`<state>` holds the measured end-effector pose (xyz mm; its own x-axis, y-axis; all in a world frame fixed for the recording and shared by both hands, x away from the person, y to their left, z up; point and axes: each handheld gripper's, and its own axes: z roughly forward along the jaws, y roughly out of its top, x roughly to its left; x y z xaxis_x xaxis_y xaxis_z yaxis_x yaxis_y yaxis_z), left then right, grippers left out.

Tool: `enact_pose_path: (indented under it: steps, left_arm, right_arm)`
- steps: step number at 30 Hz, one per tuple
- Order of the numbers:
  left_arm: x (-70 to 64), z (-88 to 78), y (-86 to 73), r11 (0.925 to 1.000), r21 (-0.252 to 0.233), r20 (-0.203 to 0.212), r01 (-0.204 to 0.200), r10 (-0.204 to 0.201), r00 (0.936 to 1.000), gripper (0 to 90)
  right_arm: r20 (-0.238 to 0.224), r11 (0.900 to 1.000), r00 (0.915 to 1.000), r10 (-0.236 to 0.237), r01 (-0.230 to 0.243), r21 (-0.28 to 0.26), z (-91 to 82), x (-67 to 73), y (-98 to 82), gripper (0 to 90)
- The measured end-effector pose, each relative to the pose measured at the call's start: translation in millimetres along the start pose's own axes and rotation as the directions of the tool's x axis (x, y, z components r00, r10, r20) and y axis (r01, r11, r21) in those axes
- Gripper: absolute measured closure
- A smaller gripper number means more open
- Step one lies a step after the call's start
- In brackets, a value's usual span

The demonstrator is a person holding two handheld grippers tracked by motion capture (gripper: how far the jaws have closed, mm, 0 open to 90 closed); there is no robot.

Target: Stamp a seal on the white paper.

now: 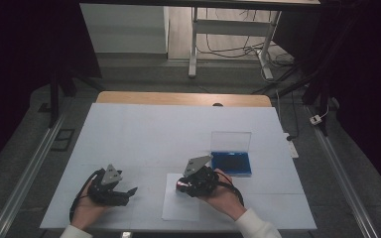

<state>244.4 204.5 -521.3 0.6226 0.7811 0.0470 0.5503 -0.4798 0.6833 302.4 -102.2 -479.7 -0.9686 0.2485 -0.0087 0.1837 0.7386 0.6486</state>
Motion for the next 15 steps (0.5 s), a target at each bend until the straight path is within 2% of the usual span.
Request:
enact_pose_path:
  steps: [15]
  left_arm:
    - [0.1,0.4,-0.2,1.0,0.005,0.001,-0.004,0.004,1.0,19.0]
  right_arm:
    - [0.011,1.0,0.9997,-0.022,0.022,0.016,6.7,1.2,-1.8,69.9]
